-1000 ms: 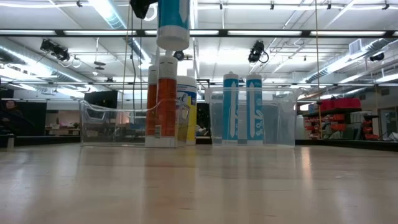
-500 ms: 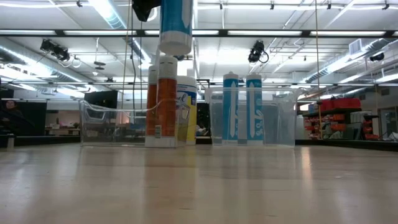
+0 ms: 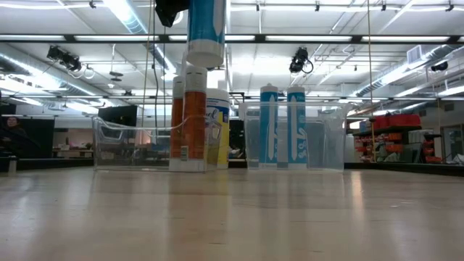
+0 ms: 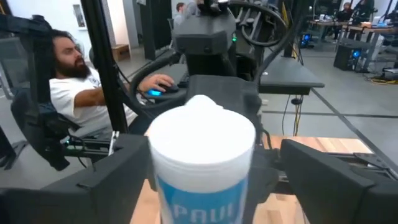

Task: Pick & place silicon tubes, Sealant and Lysol wipes
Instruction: Put the blue sealant into the right transparent bin

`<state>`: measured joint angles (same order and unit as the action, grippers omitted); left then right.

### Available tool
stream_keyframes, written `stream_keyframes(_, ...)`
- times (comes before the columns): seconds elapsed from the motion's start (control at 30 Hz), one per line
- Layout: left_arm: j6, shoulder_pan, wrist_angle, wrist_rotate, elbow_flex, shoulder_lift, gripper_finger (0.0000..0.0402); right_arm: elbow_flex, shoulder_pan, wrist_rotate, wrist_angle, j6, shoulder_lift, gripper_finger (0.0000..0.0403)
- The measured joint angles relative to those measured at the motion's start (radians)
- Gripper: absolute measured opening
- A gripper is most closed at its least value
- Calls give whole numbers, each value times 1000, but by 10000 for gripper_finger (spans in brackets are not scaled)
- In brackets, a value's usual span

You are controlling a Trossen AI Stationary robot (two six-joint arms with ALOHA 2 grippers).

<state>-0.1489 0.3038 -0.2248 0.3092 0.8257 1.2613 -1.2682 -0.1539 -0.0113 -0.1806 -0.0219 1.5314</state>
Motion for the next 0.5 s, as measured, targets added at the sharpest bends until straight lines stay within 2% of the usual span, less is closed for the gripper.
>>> stream_keyframes(0.17,1,0,1,0,0,0,220,0,8,-19,-13,-4,0,316)
stream_keyframes(0.4,-2,0,1,9,0,0,220,0,22,-75,-13,2,0,208)
stream_keyframes(0.5,-1,-1,1,10,0,0,221,0,22,-77,-13,4,0,201)
